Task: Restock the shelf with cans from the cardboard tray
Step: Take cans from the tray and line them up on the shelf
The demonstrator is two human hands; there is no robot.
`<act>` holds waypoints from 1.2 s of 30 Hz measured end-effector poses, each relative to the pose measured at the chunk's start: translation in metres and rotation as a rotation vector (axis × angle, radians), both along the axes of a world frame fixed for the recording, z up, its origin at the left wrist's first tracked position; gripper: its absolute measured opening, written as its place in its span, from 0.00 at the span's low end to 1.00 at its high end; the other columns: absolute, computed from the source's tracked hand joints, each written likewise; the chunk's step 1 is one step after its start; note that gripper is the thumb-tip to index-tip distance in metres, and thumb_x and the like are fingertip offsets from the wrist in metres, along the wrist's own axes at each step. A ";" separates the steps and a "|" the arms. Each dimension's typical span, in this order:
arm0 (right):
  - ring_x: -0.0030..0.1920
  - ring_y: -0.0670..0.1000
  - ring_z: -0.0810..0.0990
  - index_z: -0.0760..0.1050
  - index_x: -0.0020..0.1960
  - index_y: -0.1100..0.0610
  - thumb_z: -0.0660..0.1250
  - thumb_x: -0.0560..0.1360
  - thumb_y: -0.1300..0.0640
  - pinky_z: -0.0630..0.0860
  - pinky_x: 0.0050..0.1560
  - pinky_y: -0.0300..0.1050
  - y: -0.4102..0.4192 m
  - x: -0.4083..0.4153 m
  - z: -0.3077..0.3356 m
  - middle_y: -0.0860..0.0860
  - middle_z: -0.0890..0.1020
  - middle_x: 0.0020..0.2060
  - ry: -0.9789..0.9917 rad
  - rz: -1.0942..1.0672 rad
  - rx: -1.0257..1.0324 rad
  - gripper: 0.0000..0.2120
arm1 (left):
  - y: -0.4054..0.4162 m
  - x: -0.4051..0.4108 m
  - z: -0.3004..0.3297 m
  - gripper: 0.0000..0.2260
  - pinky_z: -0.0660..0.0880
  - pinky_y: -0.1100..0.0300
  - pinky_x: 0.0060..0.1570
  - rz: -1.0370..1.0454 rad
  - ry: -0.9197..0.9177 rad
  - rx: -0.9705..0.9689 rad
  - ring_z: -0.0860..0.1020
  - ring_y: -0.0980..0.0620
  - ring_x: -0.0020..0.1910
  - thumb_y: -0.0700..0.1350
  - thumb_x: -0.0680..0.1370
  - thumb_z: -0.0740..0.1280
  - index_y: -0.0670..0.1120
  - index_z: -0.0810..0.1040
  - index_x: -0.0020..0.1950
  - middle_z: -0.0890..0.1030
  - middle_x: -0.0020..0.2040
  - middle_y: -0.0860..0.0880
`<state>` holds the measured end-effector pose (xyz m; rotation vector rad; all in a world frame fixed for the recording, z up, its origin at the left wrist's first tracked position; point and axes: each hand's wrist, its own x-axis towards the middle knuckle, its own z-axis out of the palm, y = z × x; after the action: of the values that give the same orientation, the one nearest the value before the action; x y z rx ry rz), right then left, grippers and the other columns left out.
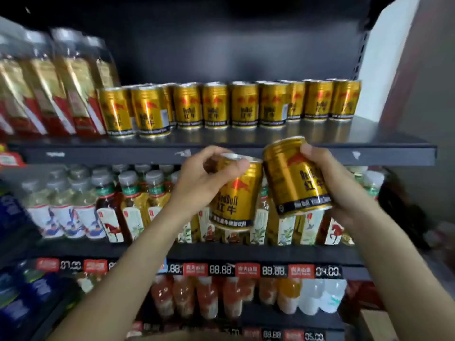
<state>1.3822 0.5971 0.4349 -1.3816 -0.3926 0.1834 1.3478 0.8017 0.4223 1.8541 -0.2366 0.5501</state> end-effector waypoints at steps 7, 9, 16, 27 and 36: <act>0.32 0.43 0.82 0.77 0.42 0.55 0.66 0.72 0.50 0.79 0.35 0.37 -0.036 0.044 0.070 0.46 0.84 0.30 -0.268 -0.118 -0.027 0.08 | -0.044 0.057 0.080 0.23 0.75 0.63 0.47 0.142 -0.235 0.069 0.77 0.66 0.43 0.69 0.60 0.65 0.54 0.77 0.45 0.80 0.41 0.61; 0.35 0.42 0.81 0.77 0.43 0.54 0.65 0.74 0.52 0.78 0.37 0.38 -0.052 0.063 0.082 0.45 0.83 0.32 -0.354 -0.151 -0.083 0.07 | -0.060 0.078 0.090 0.26 0.74 0.62 0.47 0.207 -0.272 0.109 0.77 0.64 0.45 0.71 0.60 0.64 0.53 0.77 0.47 0.79 0.43 0.60; 0.42 0.49 0.79 0.77 0.48 0.56 0.67 0.74 0.59 0.76 0.43 0.42 -0.099 0.135 0.091 0.53 0.80 0.42 -0.396 -0.225 -0.198 0.04 | -0.120 0.139 0.095 0.28 0.65 0.65 0.40 0.480 -0.237 0.362 0.74 0.57 0.49 0.68 0.70 0.64 0.49 0.75 0.59 0.79 0.52 0.53; 0.48 0.53 0.78 0.72 0.56 0.61 0.67 0.73 0.66 0.76 0.40 0.39 -0.111 0.192 0.080 0.51 0.78 0.43 -0.254 -0.189 -0.126 0.13 | -0.147 0.182 0.081 0.32 0.70 0.53 0.58 0.539 -0.134 0.569 0.72 0.43 0.64 0.64 0.75 0.60 0.41 0.68 0.68 0.75 0.65 0.42; 0.64 0.57 0.70 0.58 0.73 0.53 0.72 0.67 0.42 0.71 0.64 0.52 -0.120 0.203 0.068 0.58 0.70 0.63 -0.679 -0.415 -0.871 0.41 | -0.121 0.177 0.084 0.34 0.51 0.51 0.71 0.471 -0.379 1.128 0.61 0.51 0.71 0.66 0.70 0.65 0.54 0.62 0.72 0.67 0.71 0.51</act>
<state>1.5852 0.4773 0.5028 -2.3502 -0.6063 -0.5392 1.5252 0.6807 0.5064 2.9135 -0.4166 1.2743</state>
